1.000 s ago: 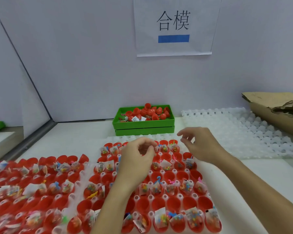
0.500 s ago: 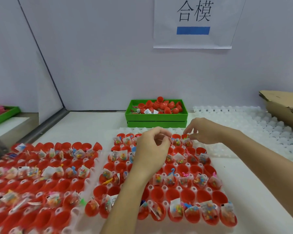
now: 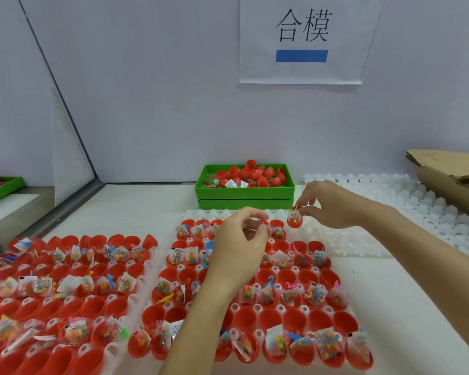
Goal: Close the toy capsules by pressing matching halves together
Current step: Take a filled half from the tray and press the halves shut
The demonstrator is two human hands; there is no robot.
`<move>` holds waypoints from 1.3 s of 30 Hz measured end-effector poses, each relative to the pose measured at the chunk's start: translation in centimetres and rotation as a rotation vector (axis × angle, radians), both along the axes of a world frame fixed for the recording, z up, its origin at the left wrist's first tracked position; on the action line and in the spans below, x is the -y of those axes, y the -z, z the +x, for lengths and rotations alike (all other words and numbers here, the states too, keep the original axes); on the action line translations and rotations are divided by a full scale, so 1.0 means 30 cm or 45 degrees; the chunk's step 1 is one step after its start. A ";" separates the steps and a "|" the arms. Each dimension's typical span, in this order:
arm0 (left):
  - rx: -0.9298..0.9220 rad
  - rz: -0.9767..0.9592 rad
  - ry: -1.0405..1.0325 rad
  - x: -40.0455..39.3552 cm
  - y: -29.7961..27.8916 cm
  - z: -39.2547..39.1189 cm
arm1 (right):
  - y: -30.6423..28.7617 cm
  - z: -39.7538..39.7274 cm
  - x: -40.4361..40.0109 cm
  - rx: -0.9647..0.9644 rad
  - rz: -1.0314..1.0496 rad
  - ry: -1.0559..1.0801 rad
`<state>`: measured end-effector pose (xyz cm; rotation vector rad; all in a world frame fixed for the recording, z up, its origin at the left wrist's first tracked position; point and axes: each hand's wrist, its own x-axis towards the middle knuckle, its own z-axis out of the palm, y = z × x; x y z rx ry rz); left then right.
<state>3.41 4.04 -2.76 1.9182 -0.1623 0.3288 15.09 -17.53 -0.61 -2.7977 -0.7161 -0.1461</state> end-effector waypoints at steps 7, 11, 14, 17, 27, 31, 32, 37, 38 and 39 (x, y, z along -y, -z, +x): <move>-0.037 0.006 0.000 0.016 -0.009 -0.016 | -0.044 -0.168 -0.058 0.148 0.295 -0.078; -0.050 -0.083 0.008 0.023 -0.010 -0.019 | -0.010 -0.245 -0.110 0.179 0.452 -0.027; -0.021 -0.099 0.023 0.021 -0.008 -0.016 | 0.022 -0.271 -0.121 0.172 0.594 0.028; -0.003 -0.101 0.041 0.023 -0.009 -0.015 | 0.054 -0.292 -0.117 0.028 0.913 0.046; 0.044 -0.113 0.152 0.033 -0.014 -0.026 | 0.059 -0.338 -0.090 -0.257 1.446 -0.060; 0.041 -0.136 0.180 0.031 -0.015 -0.025 | 0.050 -0.342 -0.088 -0.235 1.414 -0.096; 0.039 -0.147 0.186 0.031 -0.015 -0.024 | 0.049 -0.344 -0.089 -0.239 1.436 -0.096; 0.003 -0.191 0.279 0.030 -0.013 -0.027 | 0.063 -0.364 -0.082 -0.167 1.505 -0.068; 0.000 -0.196 0.298 0.031 -0.013 -0.028 | 0.063 -0.369 -0.079 -0.158 1.515 -0.068; 0.003 -0.195 0.309 0.032 -0.013 -0.029 | 0.063 -0.372 -0.077 -0.152 1.525 -0.071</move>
